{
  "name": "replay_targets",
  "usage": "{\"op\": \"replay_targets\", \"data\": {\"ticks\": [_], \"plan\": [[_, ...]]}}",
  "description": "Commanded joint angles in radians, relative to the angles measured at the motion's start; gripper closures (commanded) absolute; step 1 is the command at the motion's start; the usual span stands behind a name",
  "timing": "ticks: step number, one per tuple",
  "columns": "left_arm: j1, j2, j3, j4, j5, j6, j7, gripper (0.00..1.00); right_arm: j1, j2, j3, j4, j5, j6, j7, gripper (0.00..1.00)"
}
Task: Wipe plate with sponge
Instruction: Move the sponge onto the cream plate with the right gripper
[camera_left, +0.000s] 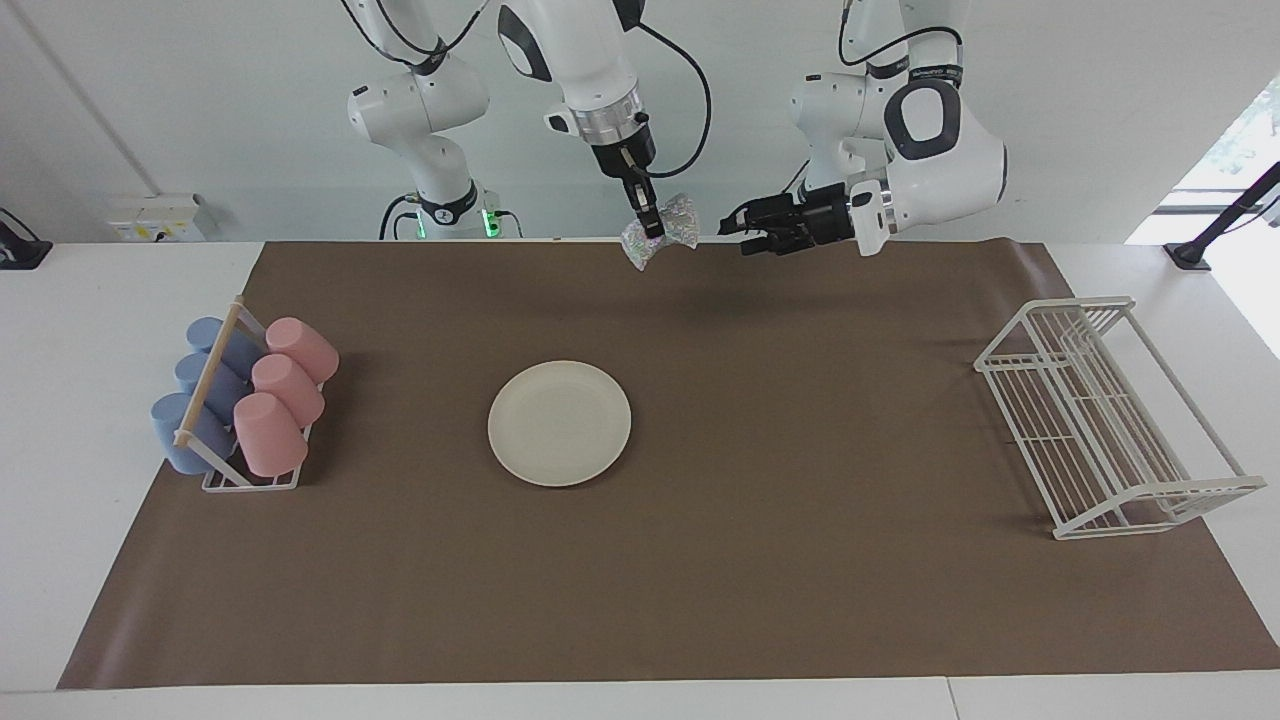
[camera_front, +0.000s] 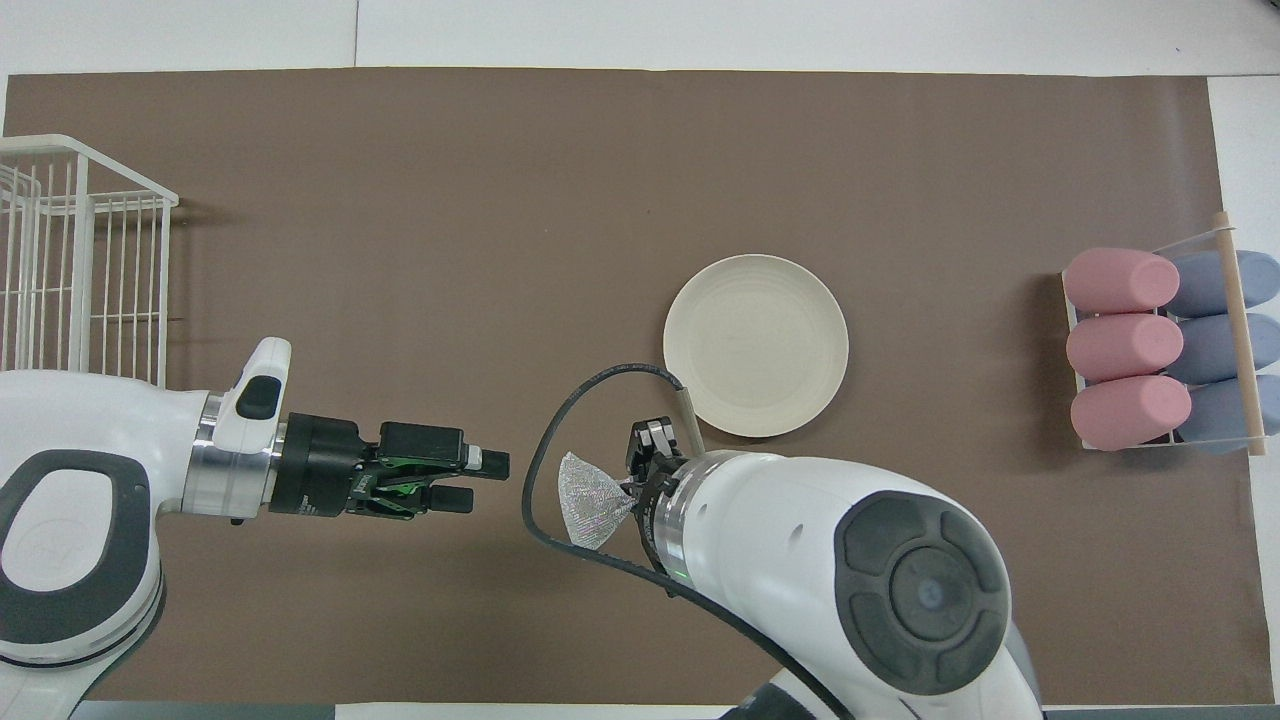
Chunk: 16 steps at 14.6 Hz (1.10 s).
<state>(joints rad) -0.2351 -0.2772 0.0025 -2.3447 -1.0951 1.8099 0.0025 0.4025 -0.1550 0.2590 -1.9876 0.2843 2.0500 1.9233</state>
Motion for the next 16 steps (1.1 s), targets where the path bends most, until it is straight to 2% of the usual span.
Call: {"op": "replay_targets", "data": {"ticks": [1, 4, 8, 10, 12, 16], "plan": [[0.061, -0.007, -0.006, 0.028, 0.096, -0.007, -0.035, 0.0, -0.076, 0.041, 0.002, -0.013, -0.023, 0.047, -0.14, 1.0], [0.066, -0.002, -0.006, 0.07, 0.185, -0.004, -0.064, 0.0, -0.094, 0.171, 0.002, -0.016, -0.053, 0.201, -0.228, 1.0], [0.086, 0.001, -0.006, 0.093, 0.218, -0.004, -0.094, 0.0, -0.111, 0.25, 0.0, -0.114, -0.057, 0.428, -0.296, 1.0], [0.088, 0.001, -0.004, 0.096, 0.219, -0.006, -0.098, 0.0, -0.171, 0.255, 0.0, -0.155, -0.057, 0.458, -0.399, 1.0], [0.088, 0.001, -0.006, 0.108, 0.294, -0.007, -0.111, 0.0, -0.2, 0.278, 0.0, -0.171, -0.057, 0.482, -0.457, 1.0], [0.088, 0.001, -0.004, 0.122, 0.324, -0.007, -0.122, 0.0, -0.195, 0.334, 0.002, -0.212, -0.057, 0.539, -0.48, 1.0]]}}
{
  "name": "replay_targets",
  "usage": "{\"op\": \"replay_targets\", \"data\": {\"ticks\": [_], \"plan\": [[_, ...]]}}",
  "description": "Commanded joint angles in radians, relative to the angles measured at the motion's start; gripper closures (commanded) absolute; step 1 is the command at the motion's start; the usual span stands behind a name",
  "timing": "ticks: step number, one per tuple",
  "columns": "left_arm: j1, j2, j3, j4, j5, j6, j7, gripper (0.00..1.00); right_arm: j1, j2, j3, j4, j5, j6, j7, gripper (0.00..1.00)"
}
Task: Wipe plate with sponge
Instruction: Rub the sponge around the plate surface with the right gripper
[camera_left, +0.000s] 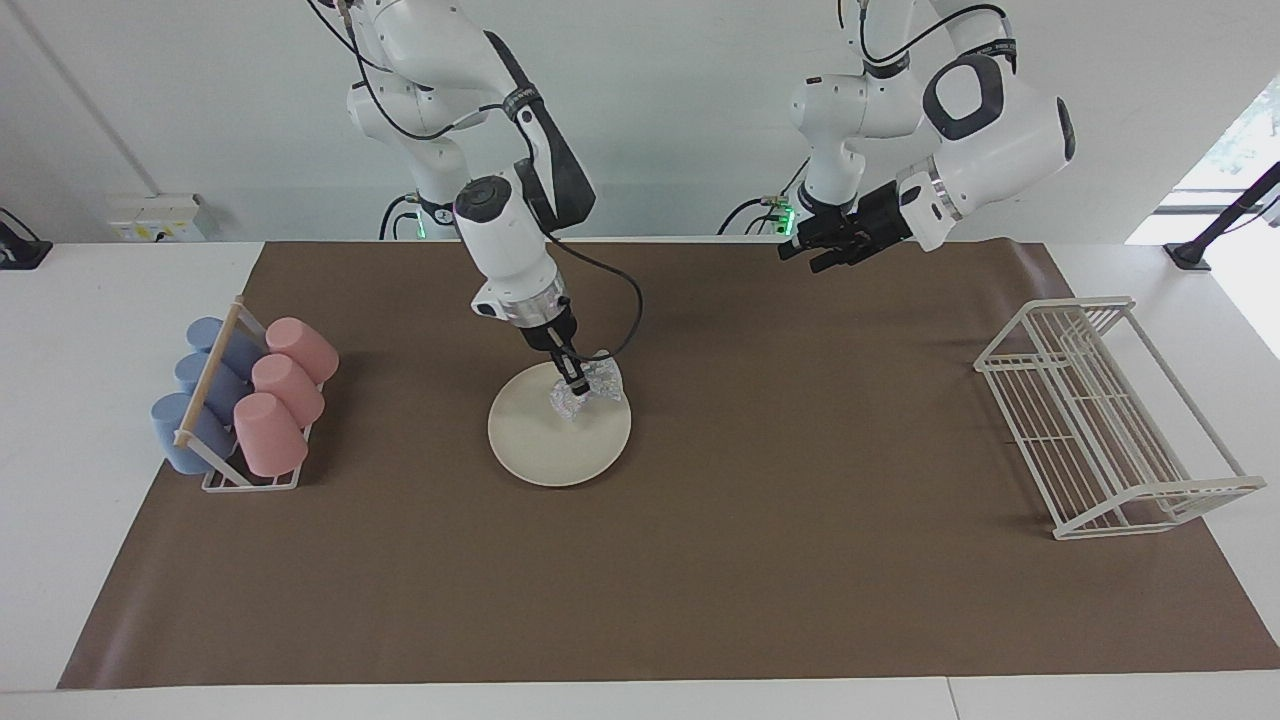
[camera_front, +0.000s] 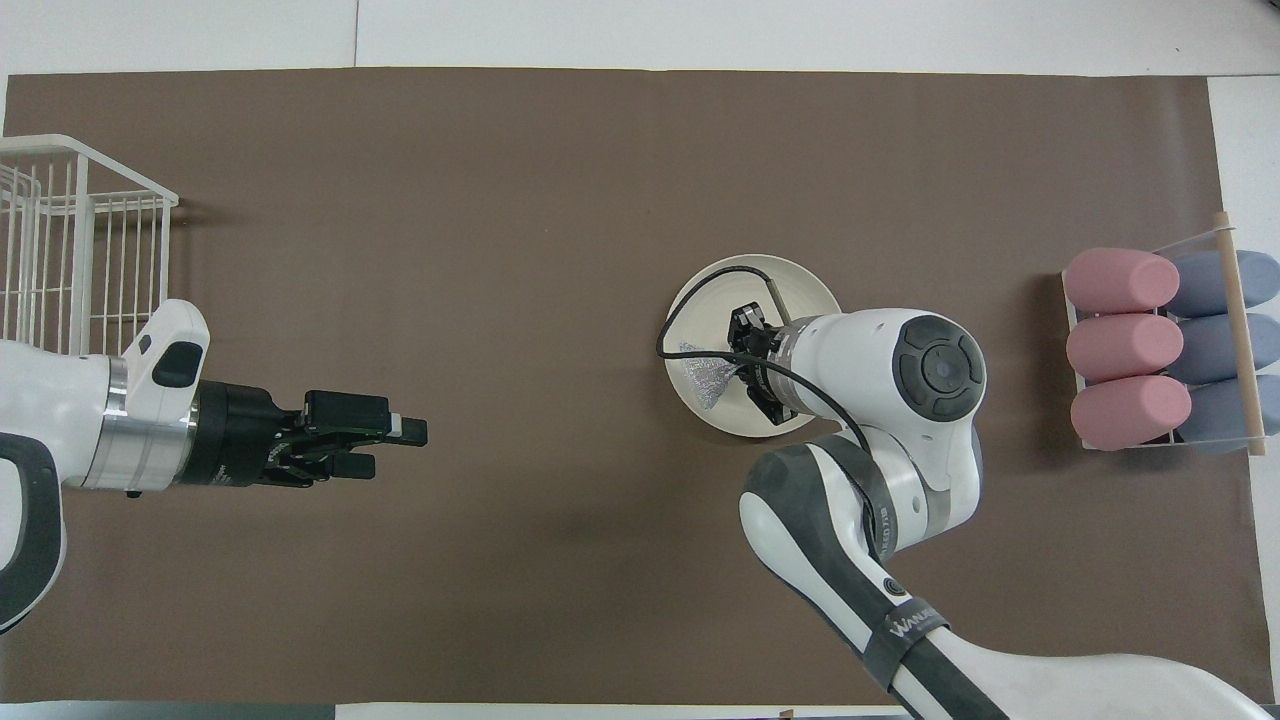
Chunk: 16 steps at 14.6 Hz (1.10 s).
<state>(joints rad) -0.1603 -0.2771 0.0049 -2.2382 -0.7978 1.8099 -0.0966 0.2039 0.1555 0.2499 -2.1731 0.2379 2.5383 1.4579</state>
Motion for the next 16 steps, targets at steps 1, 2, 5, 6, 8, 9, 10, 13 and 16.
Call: {"op": "replay_targets", "data": {"ticks": [1, 2, 5, 6, 8, 9, 10, 13, 16], "plan": [[0.013, 0.001, -0.006, 0.015, 0.028, -0.007, -0.026, 0.0, 0.005, 0.033, 0.011, -0.027, -0.009, 0.053, -0.014, 1.0], [0.013, 0.001, -0.006, 0.015, 0.028, -0.009, -0.026, 0.0, 0.005, 0.042, 0.011, -0.03, -0.009, 0.054, -0.017, 1.0], [0.024, 0.001, -0.006, 0.015, 0.028, -0.009, -0.026, 0.0, -0.004, 0.076, 0.011, -0.036, -0.009, 0.066, -0.057, 1.0], [0.024, 0.001, -0.006, 0.015, 0.029, -0.009, -0.026, 0.0, -0.012, 0.076, 0.009, -0.045, -0.009, 0.074, -0.074, 1.0], [0.024, 0.001, -0.006, 0.017, 0.044, -0.009, -0.029, 0.0, -0.059, 0.076, 0.011, -0.057, -0.009, 0.077, -0.141, 1.0], [0.024, 0.001, -0.006, 0.017, 0.046, -0.009, -0.029, 0.0, -0.087, 0.076, 0.011, -0.062, -0.009, 0.077, -0.192, 1.0], [0.024, 0.001, -0.006, 0.017, 0.048, -0.007, -0.029, 0.0, -0.116, 0.076, 0.011, -0.063, -0.009, 0.076, -0.241, 1.0], [0.039, 0.001, -0.006, 0.017, 0.049, -0.007, -0.029, 0.0, -0.141, 0.076, 0.011, -0.065, -0.008, 0.076, -0.283, 1.0], [0.045, 0.001, -0.008, 0.019, 0.049, -0.007, -0.029, 0.0, -0.13, 0.076, 0.011, -0.065, 0.007, 0.076, -0.275, 1.0]]}}
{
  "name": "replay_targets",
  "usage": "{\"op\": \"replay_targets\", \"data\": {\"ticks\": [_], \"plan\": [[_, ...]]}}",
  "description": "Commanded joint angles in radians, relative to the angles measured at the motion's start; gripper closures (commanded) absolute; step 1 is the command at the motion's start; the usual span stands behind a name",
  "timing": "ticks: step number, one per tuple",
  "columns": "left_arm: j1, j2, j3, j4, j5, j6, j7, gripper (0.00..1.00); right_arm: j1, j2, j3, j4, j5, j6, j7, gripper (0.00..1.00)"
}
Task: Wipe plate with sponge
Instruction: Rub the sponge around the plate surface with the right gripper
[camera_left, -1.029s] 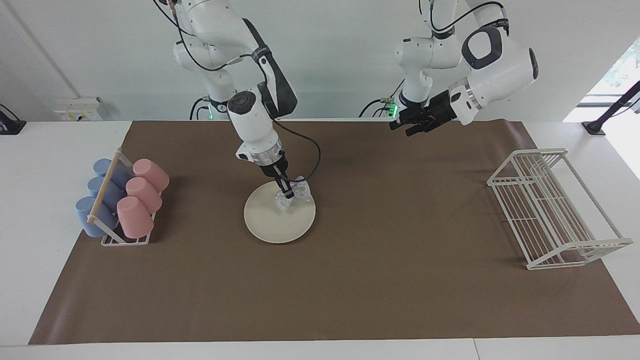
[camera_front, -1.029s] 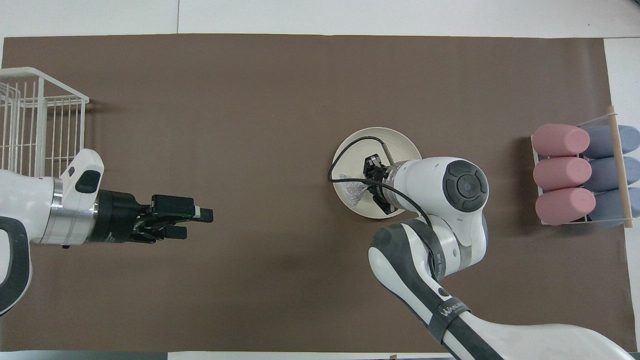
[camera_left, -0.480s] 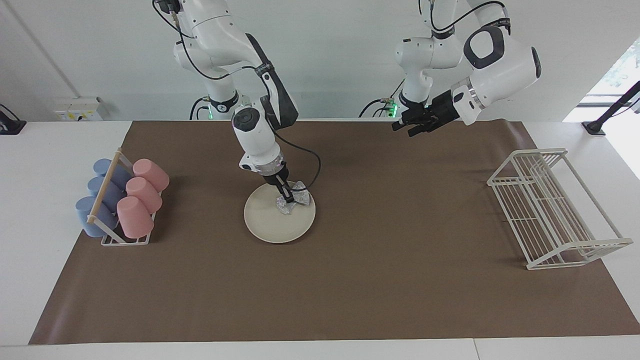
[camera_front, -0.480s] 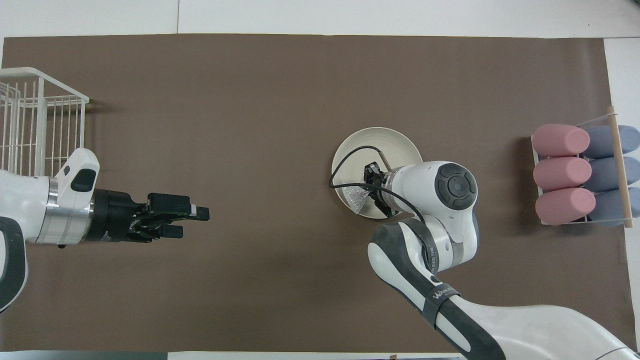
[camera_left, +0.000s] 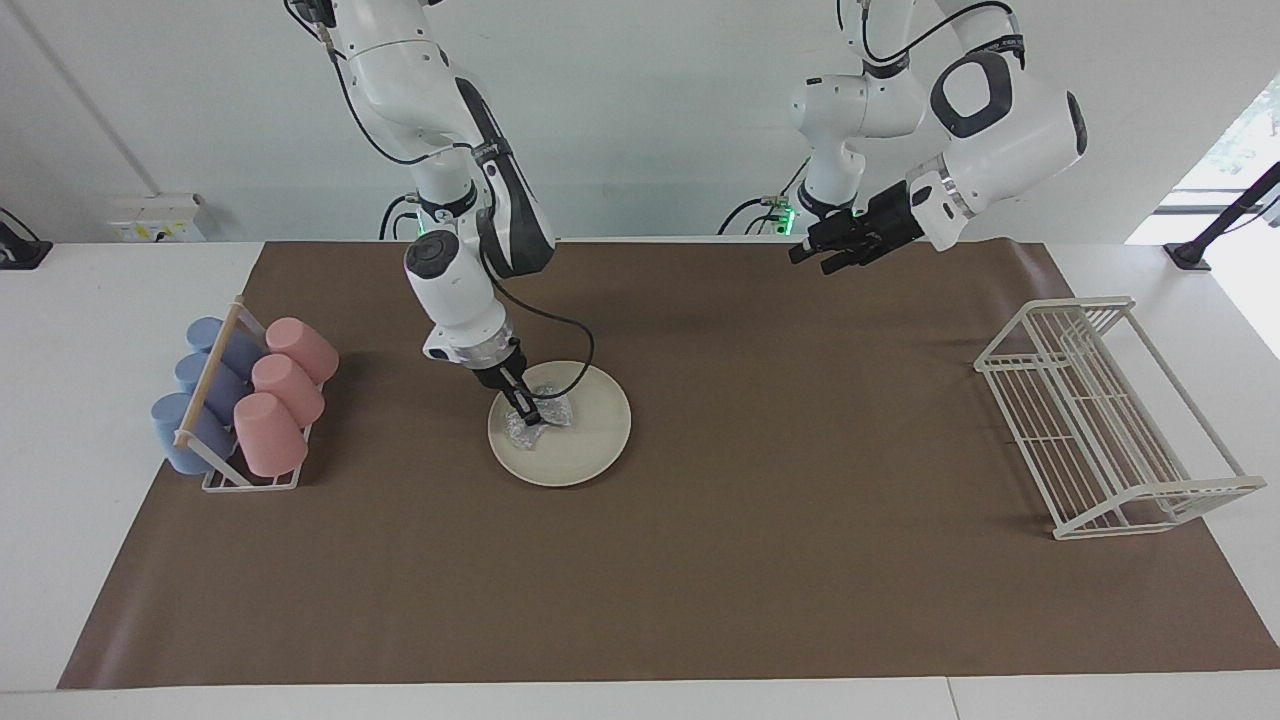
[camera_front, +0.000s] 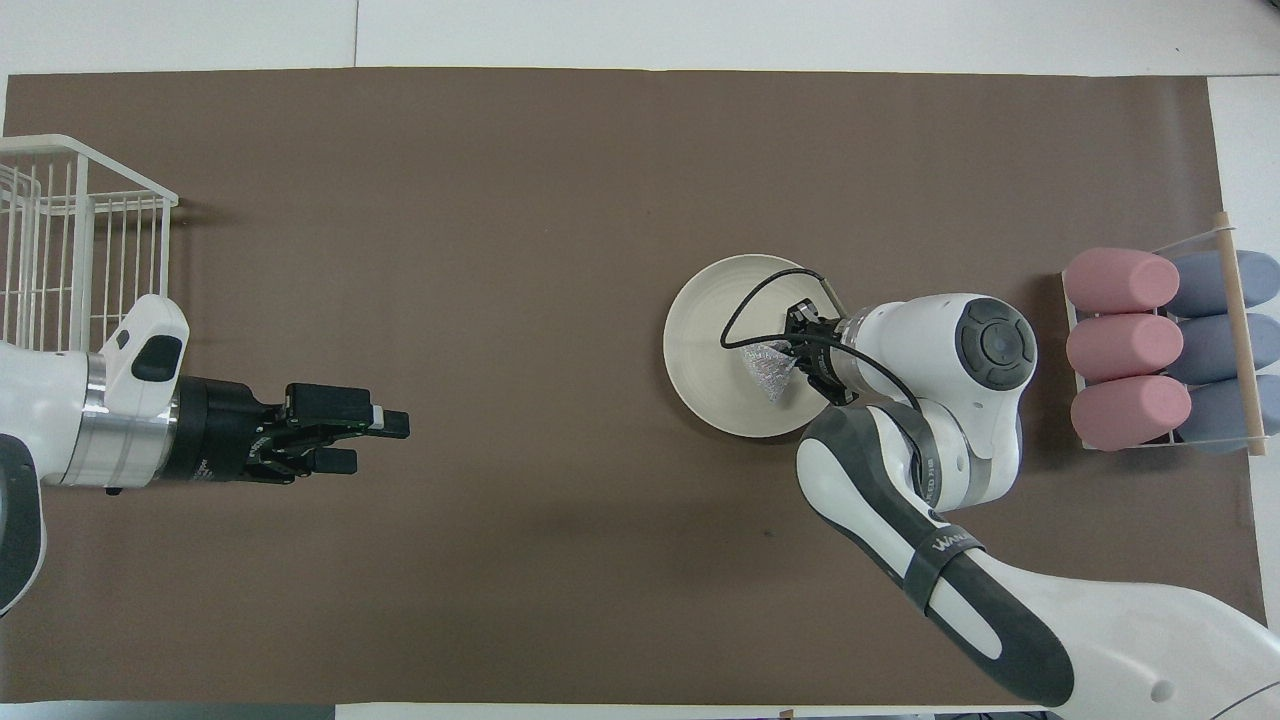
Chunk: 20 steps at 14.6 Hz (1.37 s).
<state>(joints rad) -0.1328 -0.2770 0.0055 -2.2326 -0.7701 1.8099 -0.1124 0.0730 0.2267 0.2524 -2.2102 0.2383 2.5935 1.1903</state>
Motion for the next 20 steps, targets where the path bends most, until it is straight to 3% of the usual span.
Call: {"op": "replay_targets", "data": {"ticks": [1, 6, 15, 20], "plan": [[0.018, 0.001, -0.007, 0.014, 0.021, -0.007, -0.013, 0.0, 0.01, 0.005, 0.01, -0.029, 0.013, 0.019, 0.009, 1.0], [0.018, 0.002, -0.007, 0.019, 0.021, -0.006, -0.019, 0.0, 0.129, 0.005, 0.008, -0.028, 0.026, 0.039, 0.19, 1.0], [0.018, 0.002, -0.009, 0.019, 0.035, 0.0, -0.038, 0.0, -0.022, 0.013, 0.007, -0.028, 0.026, 0.036, -0.113, 1.0], [0.016, 0.004, -0.012, 0.022, 0.035, 0.002, -0.046, 0.0, 0.023, 0.008, 0.008, -0.031, 0.026, 0.033, -0.014, 1.0]]}}
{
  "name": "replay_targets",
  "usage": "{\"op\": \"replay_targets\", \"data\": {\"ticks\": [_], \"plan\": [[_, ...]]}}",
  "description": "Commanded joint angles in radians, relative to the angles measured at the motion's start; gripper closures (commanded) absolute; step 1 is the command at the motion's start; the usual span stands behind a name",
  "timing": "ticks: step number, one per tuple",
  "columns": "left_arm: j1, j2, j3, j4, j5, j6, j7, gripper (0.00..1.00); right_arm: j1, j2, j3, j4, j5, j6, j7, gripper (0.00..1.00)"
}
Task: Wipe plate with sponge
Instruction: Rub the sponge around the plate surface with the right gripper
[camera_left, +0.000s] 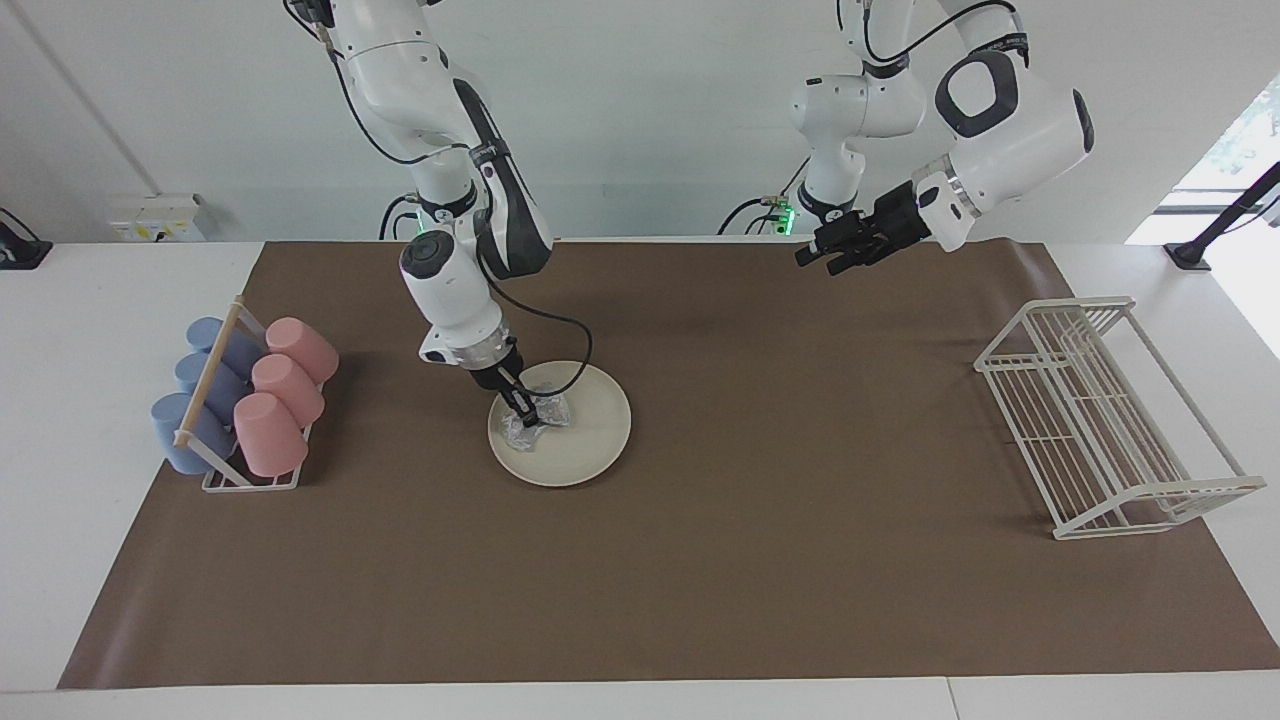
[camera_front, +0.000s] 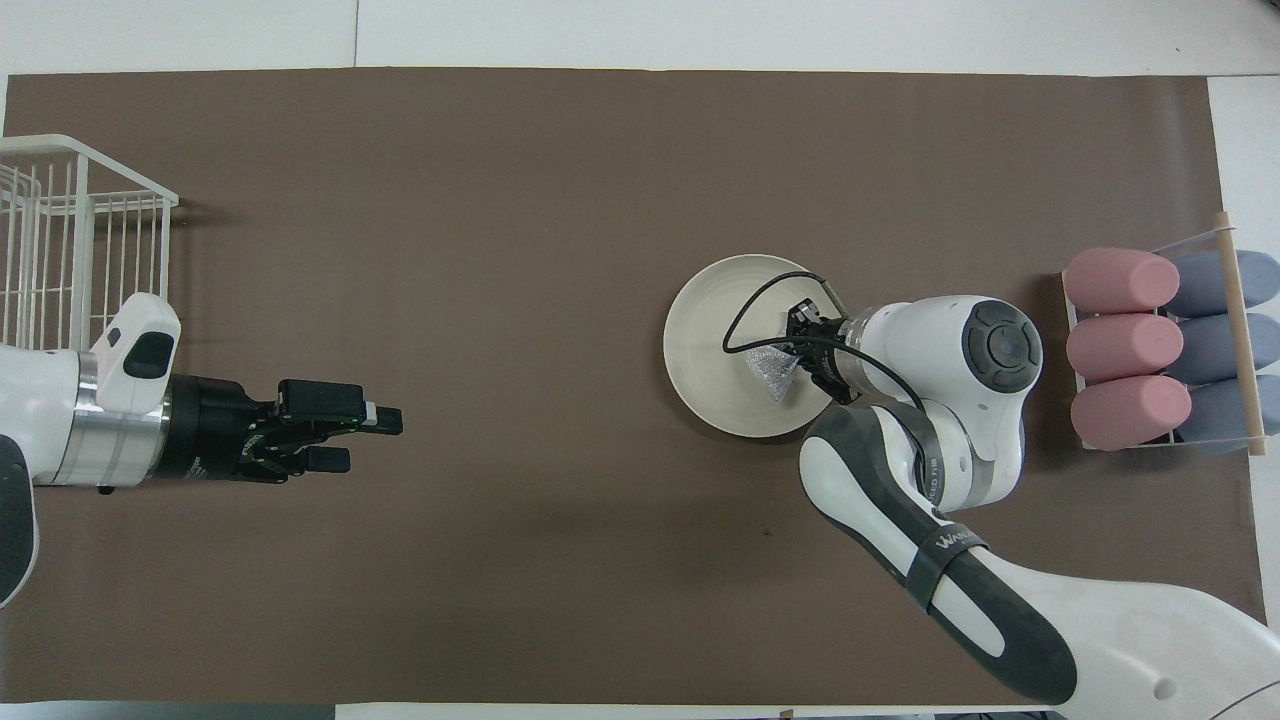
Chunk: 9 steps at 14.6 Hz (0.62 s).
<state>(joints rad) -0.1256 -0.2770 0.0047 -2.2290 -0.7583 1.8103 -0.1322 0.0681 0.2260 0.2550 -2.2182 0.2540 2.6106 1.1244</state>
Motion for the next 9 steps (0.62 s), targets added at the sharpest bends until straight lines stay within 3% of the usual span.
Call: {"op": "replay_targets", "data": {"ticks": [1, 3, 9], "plan": [[0.009, 0.004, -0.011, 0.018, 0.024, 0.001, -0.03, 0.0, 0.048, 0.007, 0.006, -0.023, 0.01, 0.016, 0.09, 1.0], [0.009, 0.004, -0.011, 0.018, 0.024, 0.003, -0.032, 0.0, 0.097, 0.007, 0.006, -0.023, 0.01, 0.017, 0.164, 1.0], [0.007, 0.009, -0.012, 0.032, 0.024, 0.006, -0.038, 0.0, 0.099, 0.0, 0.006, 0.018, 0.01, -0.015, 0.193, 1.0]]}}
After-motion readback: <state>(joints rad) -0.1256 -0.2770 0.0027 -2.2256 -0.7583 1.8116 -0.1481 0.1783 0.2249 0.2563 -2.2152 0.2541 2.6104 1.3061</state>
